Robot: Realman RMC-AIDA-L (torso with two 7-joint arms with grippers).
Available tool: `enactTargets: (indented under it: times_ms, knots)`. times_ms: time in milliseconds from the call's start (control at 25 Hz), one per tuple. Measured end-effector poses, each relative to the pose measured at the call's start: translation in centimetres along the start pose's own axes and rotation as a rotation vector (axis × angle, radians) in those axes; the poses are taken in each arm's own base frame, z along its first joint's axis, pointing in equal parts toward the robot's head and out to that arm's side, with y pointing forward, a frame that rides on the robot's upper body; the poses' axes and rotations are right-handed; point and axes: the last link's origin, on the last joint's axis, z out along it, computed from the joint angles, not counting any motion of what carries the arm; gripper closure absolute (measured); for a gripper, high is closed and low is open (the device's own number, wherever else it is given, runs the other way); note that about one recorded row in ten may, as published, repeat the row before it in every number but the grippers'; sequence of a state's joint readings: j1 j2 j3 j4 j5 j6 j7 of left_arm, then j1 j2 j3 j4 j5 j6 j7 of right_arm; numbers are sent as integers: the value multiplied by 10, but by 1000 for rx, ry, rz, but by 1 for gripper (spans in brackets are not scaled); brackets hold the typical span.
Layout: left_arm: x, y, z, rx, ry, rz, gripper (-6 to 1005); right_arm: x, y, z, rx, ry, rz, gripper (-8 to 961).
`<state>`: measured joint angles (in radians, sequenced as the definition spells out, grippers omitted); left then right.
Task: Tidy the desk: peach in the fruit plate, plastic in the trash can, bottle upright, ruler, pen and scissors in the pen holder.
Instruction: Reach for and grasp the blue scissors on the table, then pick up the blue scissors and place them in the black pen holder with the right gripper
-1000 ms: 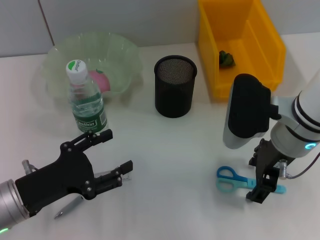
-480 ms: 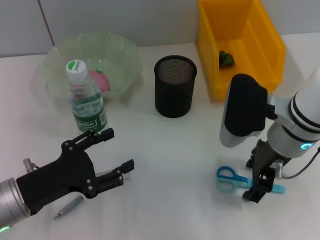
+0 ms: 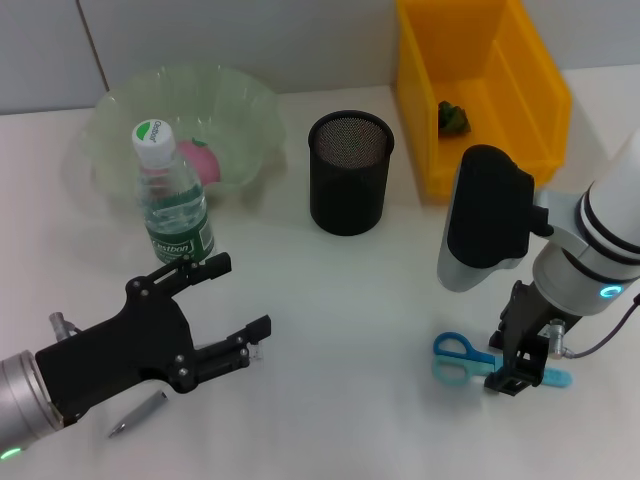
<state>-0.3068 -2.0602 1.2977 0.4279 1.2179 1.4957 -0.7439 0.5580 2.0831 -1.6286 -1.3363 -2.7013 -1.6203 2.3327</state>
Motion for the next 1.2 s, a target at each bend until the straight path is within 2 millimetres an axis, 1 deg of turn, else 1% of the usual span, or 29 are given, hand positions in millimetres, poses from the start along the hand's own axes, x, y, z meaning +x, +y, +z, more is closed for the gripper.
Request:
enactTargets:
  times_ms: [120, 560, 760, 920, 1200]
  knots:
    - [0, 0, 1, -1, 1, -3, 195, 0, 0, 1, -5, 6, 0, 468]
    - [2, 0, 1, -9, 6, -1, 195, 0, -2, 2, -9, 16, 3, 526]
    - [1, 1, 1, -15, 1, -1, 195, 2, -3, 5, -13, 22, 10, 711]
    - [1, 1, 2, -19, 1, 2, 195, 2, -3, 5, -11, 19, 9, 719]
    - [3, 2, 2, -28, 9, 3, 196, 1, -4, -5, 4, -33, 25, 727]
